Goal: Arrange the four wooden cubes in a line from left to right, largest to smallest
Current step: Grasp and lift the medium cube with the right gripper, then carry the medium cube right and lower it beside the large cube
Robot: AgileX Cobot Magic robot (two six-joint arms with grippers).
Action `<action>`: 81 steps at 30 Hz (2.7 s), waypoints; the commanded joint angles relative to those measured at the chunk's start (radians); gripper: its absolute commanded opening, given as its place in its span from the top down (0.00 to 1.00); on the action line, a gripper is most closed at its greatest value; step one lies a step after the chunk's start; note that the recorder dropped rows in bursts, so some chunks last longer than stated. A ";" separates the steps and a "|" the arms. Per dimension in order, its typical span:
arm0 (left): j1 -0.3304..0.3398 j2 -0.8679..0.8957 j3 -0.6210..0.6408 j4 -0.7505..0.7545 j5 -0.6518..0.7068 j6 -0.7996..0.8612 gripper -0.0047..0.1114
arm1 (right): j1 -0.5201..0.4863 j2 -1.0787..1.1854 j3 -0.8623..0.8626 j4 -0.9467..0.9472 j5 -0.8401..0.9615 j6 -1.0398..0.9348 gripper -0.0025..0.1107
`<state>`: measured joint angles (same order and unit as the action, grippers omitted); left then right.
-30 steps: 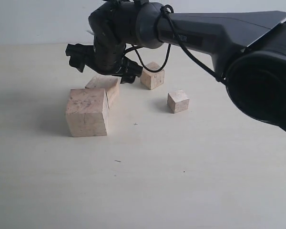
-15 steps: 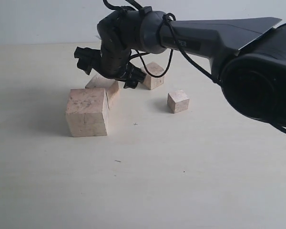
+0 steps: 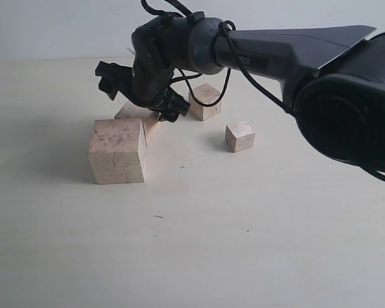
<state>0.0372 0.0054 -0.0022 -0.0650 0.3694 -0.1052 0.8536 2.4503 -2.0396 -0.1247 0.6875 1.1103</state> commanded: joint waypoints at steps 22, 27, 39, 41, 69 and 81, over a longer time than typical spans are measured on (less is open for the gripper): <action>-0.003 -0.005 0.002 0.002 -0.006 -0.001 0.96 | -0.005 -0.001 -0.003 0.012 -0.123 -0.090 0.98; -0.003 -0.005 0.002 0.002 -0.006 -0.001 0.96 | -0.005 -0.037 -0.003 -0.001 -0.234 -0.092 0.98; -0.003 -0.005 0.002 0.002 -0.006 -0.001 0.96 | -0.005 -0.201 -0.003 -0.096 -0.018 -0.630 0.98; -0.003 -0.005 0.002 0.002 -0.006 -0.001 0.96 | -0.005 -0.229 -0.003 -0.076 0.047 -0.768 0.98; -0.003 -0.005 0.002 0.002 -0.006 -0.001 0.96 | -0.232 -0.321 0.090 0.537 0.534 -2.141 0.98; -0.003 -0.005 0.002 0.002 -0.006 -0.001 0.96 | -0.230 -0.309 0.259 0.621 0.534 -2.463 0.98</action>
<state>0.0372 0.0054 -0.0022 -0.0650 0.3694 -0.1052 0.6228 2.1427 -1.7956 0.4417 1.2254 -1.3071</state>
